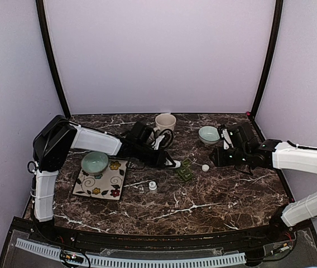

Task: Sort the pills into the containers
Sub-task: Pour the pill into the compartment of the pill container, then pick up the lid of the pill bottle from the center of the board.

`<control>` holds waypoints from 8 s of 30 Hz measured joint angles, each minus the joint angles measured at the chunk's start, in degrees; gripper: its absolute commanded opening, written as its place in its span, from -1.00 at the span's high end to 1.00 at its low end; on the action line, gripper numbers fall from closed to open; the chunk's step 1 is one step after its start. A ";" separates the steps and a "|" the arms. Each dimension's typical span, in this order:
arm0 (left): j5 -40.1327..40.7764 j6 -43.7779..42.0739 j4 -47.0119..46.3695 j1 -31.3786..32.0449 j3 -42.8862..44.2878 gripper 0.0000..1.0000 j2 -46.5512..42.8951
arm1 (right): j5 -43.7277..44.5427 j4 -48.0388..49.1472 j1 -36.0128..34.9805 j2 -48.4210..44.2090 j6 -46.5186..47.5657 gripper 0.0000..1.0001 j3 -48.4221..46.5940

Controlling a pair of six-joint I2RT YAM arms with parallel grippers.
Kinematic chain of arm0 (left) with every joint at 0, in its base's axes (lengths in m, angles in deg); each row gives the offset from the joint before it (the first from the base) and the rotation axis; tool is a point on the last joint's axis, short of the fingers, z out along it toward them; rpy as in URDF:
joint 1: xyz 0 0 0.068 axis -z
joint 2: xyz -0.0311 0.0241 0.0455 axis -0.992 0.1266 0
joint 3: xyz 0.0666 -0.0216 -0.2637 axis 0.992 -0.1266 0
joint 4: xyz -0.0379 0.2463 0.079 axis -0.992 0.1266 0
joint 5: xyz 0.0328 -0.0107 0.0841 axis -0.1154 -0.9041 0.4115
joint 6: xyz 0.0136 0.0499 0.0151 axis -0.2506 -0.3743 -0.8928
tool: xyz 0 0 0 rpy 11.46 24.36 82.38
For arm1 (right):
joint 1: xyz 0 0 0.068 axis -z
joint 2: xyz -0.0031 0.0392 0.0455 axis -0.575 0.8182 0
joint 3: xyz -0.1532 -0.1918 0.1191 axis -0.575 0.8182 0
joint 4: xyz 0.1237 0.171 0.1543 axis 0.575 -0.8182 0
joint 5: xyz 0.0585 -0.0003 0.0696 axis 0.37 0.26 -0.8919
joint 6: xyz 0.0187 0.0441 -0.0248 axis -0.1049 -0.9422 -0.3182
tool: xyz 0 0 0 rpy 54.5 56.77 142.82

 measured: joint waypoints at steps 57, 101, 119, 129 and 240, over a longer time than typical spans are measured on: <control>4.13 -5.29 9.29 1.20 5.70 1.00 -0.07 | -0.44 0.50 0.00 2.23 0.02 0.20 -0.13; 6.43 -7.72 13.79 2.16 7.72 1.00 -0.07 | -7.82 4.22 0.00 12.61 0.04 0.31 -7.82; 6.69 -7.85 14.27 2.27 8.00 1.00 -0.07 | -12.22 6.38 -4.61 25.42 0.00 0.32 -16.24; 6.88 -7.85 14.82 2.27 8.00 1.00 -0.07 | -12.92 6.58 -6.27 29.03 -0.04 0.32 -18.12; -14.97 13.64 -36.54 -1.75 -20.68 1.00 -12.92 | 1.14 2.14 -4.11 10.05 -2.49 0.22 -3.67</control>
